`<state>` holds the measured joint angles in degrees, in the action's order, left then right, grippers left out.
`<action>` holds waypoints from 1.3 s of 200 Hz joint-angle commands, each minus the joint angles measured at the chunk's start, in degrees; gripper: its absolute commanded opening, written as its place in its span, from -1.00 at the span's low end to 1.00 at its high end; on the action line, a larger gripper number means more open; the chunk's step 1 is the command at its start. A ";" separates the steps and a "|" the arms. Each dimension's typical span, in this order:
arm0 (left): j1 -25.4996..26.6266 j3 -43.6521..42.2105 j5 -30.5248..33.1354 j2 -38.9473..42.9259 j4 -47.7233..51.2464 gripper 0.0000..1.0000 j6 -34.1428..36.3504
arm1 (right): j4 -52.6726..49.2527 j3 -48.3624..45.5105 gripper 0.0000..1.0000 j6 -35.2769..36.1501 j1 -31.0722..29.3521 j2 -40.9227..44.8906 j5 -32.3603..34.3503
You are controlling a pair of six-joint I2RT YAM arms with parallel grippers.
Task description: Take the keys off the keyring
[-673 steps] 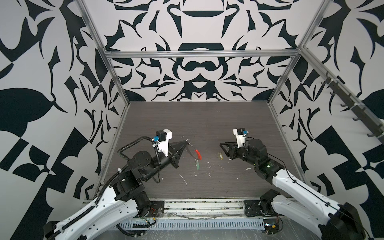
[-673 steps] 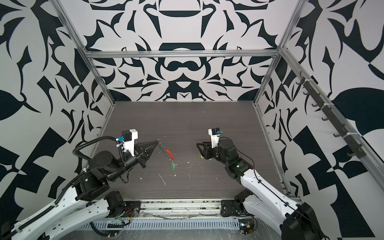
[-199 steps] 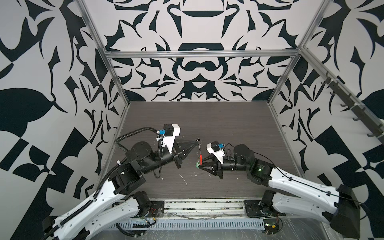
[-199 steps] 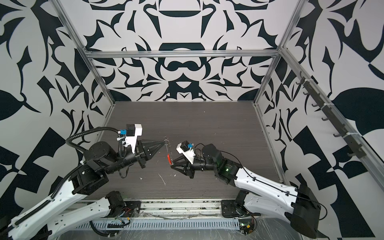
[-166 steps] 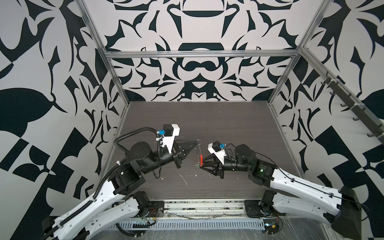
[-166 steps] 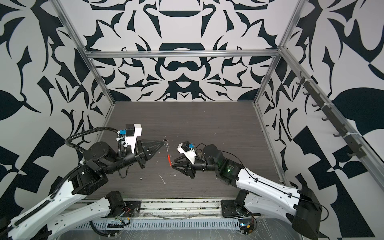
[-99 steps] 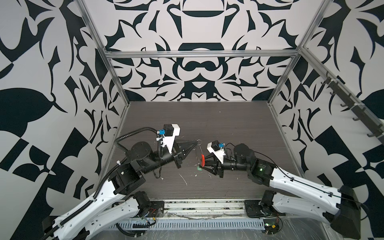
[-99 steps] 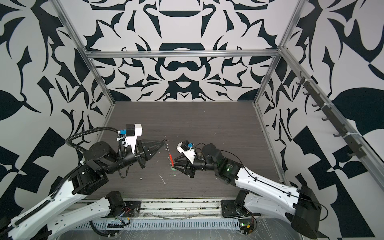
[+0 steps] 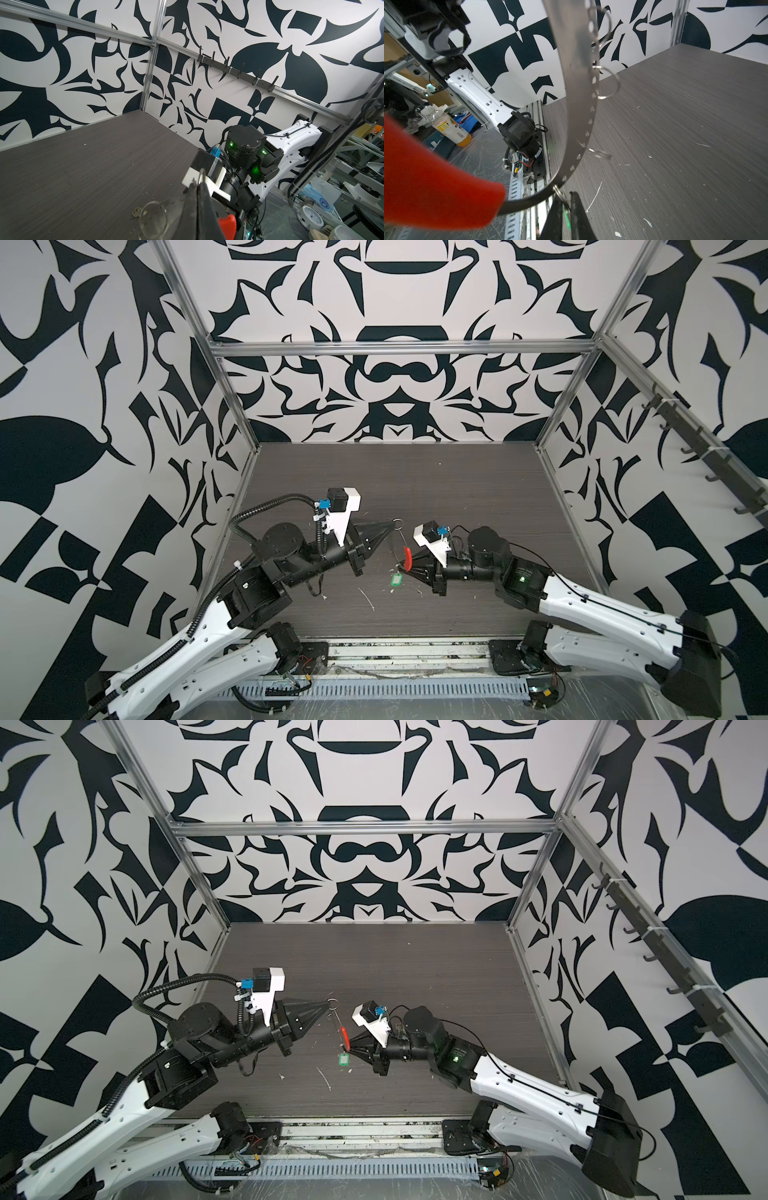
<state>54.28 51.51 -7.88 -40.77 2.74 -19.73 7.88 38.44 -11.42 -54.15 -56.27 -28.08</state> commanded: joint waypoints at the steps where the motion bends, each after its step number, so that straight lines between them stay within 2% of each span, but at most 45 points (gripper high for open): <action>1: 0.03 0.04 0.79 0.87 -1.96 -1.00 -0.40 | 1.23 2.08 -0.92 0.45 -0.32 1.84 0.81; 11: 0.03 0.00 1.17 1.11 -1.68 -1.00 -0.40 | 0.44 2.04 -1.00 0.67 -0.26 2.49 1.41; 130: 0.03 -7.01 9.67 7.20 1.48 -1.00 -2.02 | -8.77 2.53 -1.00 2.76 -0.26 12.28 15.82; 190: -0.01 -11.01 13.56 8.18 5.23 -1.00 -5.25 | -12.74 5.62 -1.00 4.38 -0.32 14.15 19.98; 232: 0.03 -12.53 16.66 7.87 6.18 -0.35 -7.30 | -14.71 8.21 -1.00 5.00 -0.30 13.47 20.14; 260: 0.03 -11.52 20.17 7.60 8.12 -0.10 -8.10 | -15.99 9.38 -1.00 5.09 -0.29 13.00 20.69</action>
<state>54.24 39.72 9.17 -33.10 8.47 -26.20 -10.46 44.21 -7.27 -54.13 -43.44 -7.81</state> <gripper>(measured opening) 0.421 0.042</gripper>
